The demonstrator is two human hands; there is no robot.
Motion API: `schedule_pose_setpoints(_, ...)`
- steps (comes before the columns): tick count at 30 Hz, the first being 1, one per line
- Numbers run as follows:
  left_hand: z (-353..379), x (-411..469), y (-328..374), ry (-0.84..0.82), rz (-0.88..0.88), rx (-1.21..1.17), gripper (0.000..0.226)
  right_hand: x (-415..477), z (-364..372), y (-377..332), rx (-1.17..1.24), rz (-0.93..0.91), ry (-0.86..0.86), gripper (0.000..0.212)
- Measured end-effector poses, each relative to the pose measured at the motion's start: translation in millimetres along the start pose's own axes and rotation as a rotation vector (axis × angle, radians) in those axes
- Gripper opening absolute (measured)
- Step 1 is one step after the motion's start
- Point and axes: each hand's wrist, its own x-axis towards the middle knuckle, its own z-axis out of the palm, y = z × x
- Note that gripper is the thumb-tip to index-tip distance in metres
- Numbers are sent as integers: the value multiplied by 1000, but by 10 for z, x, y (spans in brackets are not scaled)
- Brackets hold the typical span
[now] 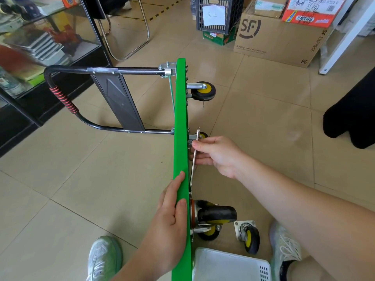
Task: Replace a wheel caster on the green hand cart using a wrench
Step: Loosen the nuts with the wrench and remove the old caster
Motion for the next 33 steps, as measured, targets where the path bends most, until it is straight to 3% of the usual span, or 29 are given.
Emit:
schedule_pose_setpoints(11,14,2,10,1,2,9,52,-43,60,98,-48,29,-9,18)
schedule_pose_setpoints(18,-6,4,-3,-21,-2,30,52,-238,127,-9,-86,-107,12,8)
schedule_pose_setpoints(24,-7,-4,20,-35,-12,7,50,-699,102,-56,-201,-333,-44,14)
schedule_pose_setpoints(29,1,-13,13,-18,3,-5,49,-1255,39,151,-367,-537,-231,27)
schedule_pose_setpoints(33,9,-13,-1,-14,-17,-15,46,-1414,-21,370,-594,-782,-163,27)
